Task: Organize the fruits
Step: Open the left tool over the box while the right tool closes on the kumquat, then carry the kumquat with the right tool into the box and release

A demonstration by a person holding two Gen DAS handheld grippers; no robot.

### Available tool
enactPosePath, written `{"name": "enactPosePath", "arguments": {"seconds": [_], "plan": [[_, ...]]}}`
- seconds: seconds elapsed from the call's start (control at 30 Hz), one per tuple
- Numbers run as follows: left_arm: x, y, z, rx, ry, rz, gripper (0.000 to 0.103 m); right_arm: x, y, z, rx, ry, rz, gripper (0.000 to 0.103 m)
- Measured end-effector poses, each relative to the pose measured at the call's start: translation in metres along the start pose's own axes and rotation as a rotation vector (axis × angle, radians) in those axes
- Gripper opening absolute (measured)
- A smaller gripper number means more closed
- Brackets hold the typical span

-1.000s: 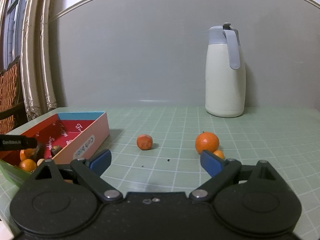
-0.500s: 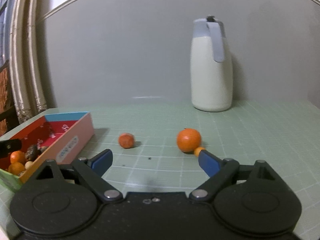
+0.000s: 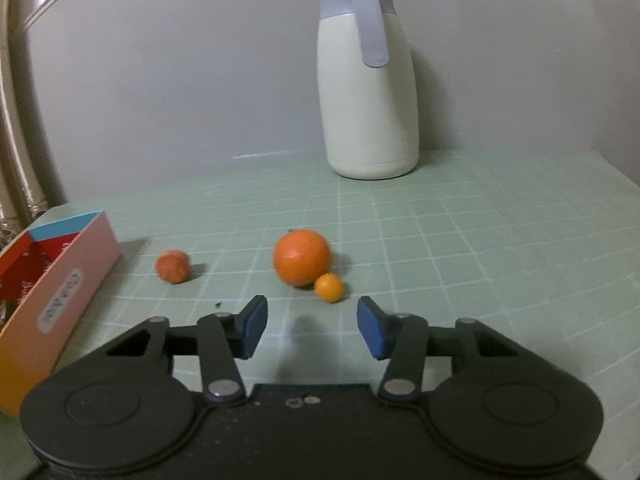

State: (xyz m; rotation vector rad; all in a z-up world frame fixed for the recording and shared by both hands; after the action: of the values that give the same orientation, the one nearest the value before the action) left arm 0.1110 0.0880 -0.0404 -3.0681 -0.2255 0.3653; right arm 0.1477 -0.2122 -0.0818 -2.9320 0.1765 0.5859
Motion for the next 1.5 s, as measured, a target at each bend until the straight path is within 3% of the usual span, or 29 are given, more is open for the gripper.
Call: {"name": "enactPosePath", "arguments": {"seconds": [0.43,1.13,1.5], "plan": [[-0.002,-0.008,-0.003,0.006,0.023,-0.026,0.087,0.037,0.012,-0.006,-0.031,-0.079,-0.014,0.018],[0.002,-0.014,0.003,-0.013,0.003,-0.044,0.091,0.027,-0.005,0.000,-0.080,-0.067,-0.057,0.017],[-0.006,-0.028,0.002,-0.010,0.028,-0.086,0.092,0.010,-0.028,0.002,-0.089,-0.037,-0.122,0.017]]}}
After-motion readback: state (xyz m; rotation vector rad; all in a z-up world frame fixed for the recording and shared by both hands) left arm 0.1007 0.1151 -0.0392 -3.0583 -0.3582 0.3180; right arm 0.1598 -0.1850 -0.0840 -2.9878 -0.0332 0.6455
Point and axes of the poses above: each gripper's, at about its wrist camera, not at the fingertips, and x roughly the way its jaws point, y to its right, z to its underside, the point moved 8 cm from there along x, roughly the way its jaws point, and after that the axes turned 7 degrees about y, right-handed, at the moved point
